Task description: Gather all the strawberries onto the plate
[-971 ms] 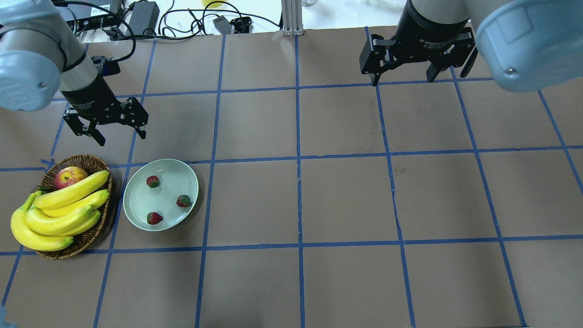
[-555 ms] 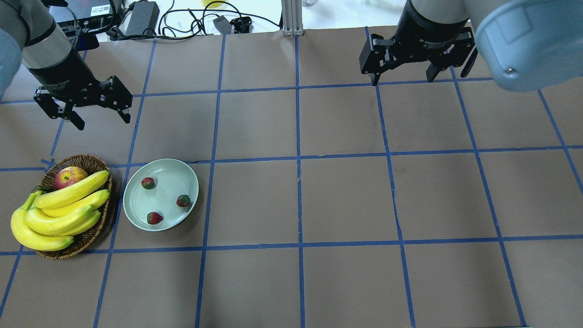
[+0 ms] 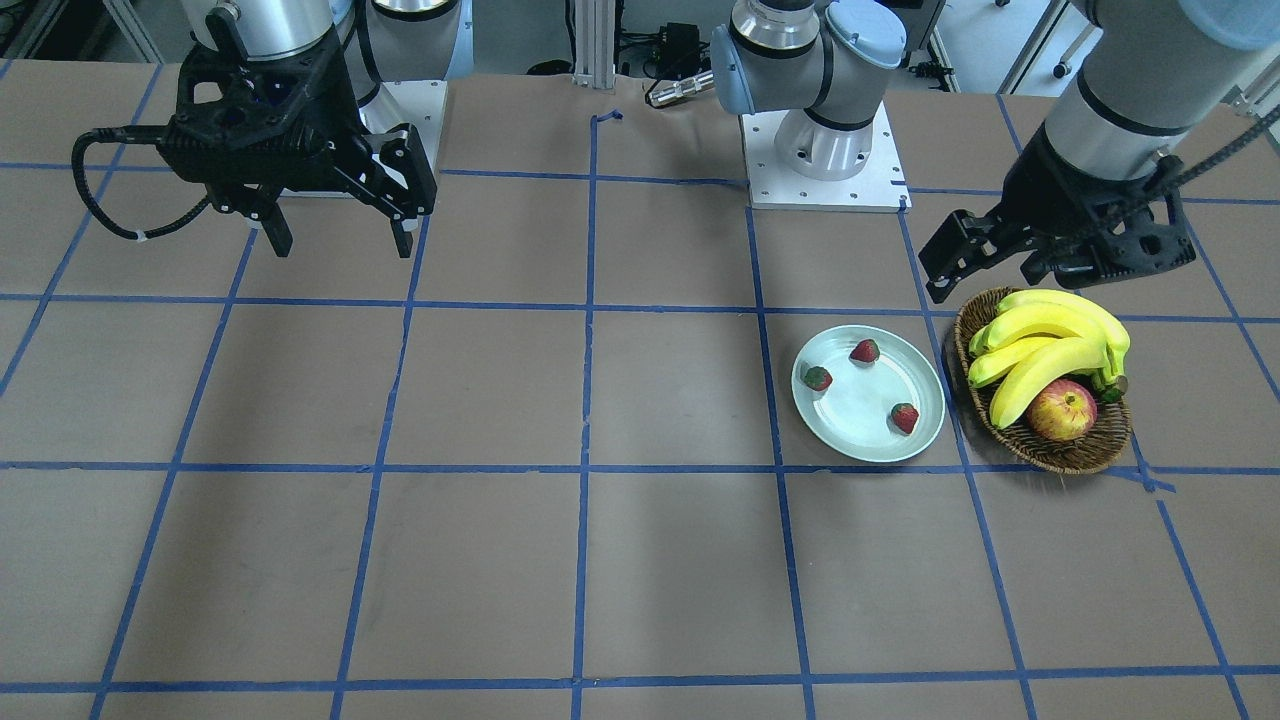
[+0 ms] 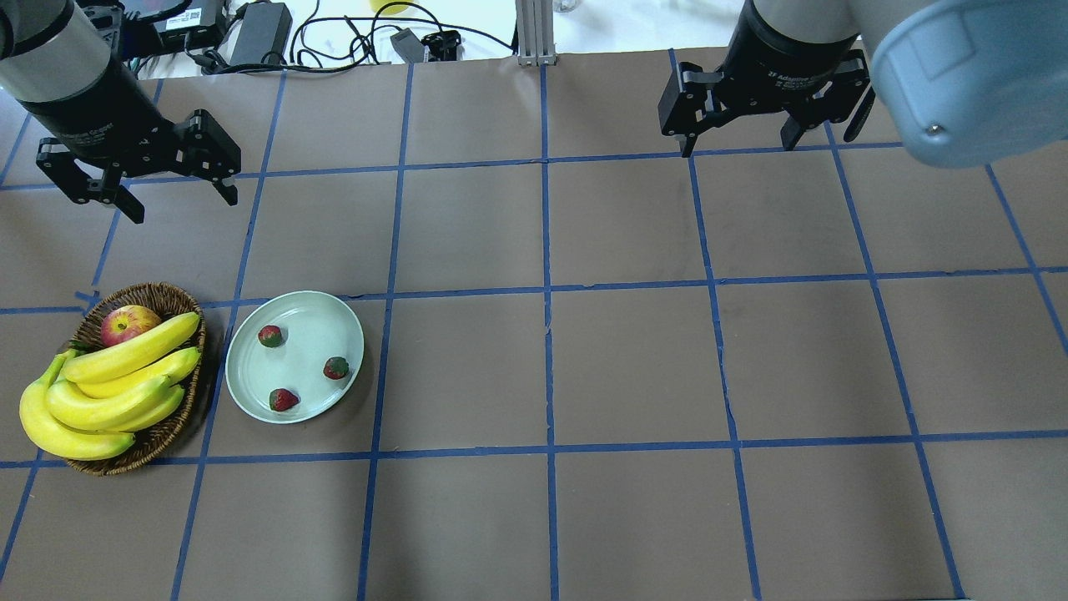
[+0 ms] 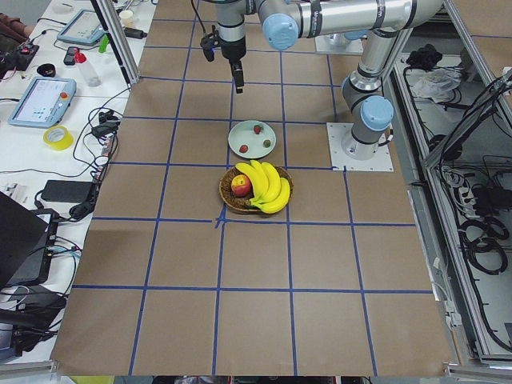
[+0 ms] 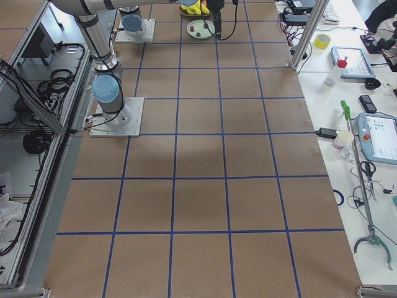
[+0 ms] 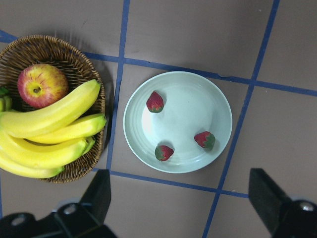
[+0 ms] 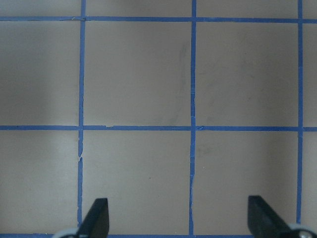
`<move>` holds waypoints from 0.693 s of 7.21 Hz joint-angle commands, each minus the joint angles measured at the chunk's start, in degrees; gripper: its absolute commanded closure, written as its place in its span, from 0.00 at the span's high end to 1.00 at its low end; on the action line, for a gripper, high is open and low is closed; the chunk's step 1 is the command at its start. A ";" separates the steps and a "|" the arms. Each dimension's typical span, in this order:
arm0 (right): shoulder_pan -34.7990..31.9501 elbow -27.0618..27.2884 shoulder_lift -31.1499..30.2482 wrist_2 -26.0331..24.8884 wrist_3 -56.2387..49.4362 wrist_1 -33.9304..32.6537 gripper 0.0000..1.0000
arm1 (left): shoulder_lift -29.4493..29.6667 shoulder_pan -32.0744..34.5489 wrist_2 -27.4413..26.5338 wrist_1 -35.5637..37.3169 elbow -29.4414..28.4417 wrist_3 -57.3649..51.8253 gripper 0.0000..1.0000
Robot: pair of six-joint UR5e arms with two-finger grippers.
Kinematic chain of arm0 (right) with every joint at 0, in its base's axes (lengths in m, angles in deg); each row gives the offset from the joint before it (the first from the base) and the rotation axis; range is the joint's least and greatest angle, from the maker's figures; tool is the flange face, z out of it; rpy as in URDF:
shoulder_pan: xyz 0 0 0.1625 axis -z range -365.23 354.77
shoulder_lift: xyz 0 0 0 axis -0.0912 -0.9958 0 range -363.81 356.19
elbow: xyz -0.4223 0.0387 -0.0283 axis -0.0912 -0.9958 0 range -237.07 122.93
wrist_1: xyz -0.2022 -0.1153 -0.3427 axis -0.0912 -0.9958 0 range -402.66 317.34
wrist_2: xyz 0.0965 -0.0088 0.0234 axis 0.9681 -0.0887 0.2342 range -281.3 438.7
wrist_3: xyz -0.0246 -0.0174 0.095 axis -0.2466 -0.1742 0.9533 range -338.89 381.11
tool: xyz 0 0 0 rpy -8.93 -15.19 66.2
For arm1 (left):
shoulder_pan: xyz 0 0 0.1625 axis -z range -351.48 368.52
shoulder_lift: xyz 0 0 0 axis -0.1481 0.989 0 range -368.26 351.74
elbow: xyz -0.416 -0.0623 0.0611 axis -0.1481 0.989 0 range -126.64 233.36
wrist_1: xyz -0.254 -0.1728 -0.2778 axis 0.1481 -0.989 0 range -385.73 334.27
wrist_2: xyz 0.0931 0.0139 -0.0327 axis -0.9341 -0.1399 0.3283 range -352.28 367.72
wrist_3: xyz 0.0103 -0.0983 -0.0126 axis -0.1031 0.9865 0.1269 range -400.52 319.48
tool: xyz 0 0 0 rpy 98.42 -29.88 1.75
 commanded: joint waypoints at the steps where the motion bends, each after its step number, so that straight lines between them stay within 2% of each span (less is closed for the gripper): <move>1: 0.00 0.00 0.00 0.00 0.00 0.08 1.00 | -2.44 2.26 1.26 -1.78 -0.49 0.51 1.00; 3: 0.00 0.00 0.00 0.00 0.00 0.00 1.00 | -3.94 2.43 5.55 -3.38 -0.75 0.51 1.00; 5: 0.00 0.00 0.00 0.00 0.00 0.00 1.00 | -3.51 2.61 6.81 -3.38 -0.40 -0.54 1.00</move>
